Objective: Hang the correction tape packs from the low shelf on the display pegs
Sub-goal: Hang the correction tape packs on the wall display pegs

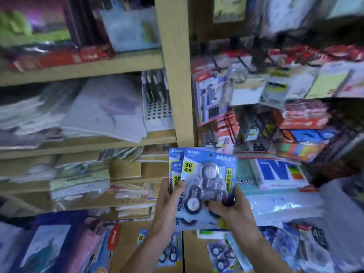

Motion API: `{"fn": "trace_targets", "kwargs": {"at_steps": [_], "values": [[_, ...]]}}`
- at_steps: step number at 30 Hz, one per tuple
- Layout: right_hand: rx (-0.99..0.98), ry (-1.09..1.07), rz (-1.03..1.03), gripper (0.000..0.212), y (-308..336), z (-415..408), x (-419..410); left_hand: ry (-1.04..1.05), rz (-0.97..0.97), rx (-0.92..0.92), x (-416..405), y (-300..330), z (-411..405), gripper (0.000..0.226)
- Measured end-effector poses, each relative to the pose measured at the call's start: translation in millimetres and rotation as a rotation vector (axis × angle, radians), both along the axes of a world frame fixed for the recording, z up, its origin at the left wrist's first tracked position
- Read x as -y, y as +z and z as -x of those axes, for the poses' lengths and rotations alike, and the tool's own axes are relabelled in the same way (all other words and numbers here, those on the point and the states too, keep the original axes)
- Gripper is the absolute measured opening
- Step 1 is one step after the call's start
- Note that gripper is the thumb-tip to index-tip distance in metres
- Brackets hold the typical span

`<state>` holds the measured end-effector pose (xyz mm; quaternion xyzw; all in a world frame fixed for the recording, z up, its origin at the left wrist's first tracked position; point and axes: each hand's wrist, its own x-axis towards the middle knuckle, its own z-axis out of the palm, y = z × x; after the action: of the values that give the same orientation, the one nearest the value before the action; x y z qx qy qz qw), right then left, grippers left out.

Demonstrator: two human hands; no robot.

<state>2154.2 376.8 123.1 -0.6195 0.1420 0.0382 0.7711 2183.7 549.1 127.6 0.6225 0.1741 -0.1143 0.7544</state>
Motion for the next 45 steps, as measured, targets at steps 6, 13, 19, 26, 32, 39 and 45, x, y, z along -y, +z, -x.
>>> {"fn": "trace_targets", "kwargs": {"at_steps": [6,13,19,26,32,39,45], "values": [[0.072,0.014,0.088,0.046,72,-14,48,-0.078,-0.191,0.378,48,79,-5,0.042],[0.224,0.095,0.158,0.042,168,-32,101,-0.069,-0.168,0.647,99,163,-26,0.046],[0.498,0.093,0.181,0.046,259,-41,138,-0.076,-0.166,0.894,133,253,-45,0.054],[0.741,0.034,0.242,0.048,355,-74,164,-0.059,-0.166,1.088,160,355,-79,0.052],[0.847,0.005,0.23,0.039,408,-107,177,-0.065,-0.161,1.141,173,412,-117,0.037],[0.876,-0.001,0.203,0.043,433,-135,184,-0.135,-0.203,1.127,178,441,-150,0.035],[0.894,-0.005,0.203,0.044,438,-147,188,-0.163,-0.222,1.157,181,450,-162,0.018]]}}
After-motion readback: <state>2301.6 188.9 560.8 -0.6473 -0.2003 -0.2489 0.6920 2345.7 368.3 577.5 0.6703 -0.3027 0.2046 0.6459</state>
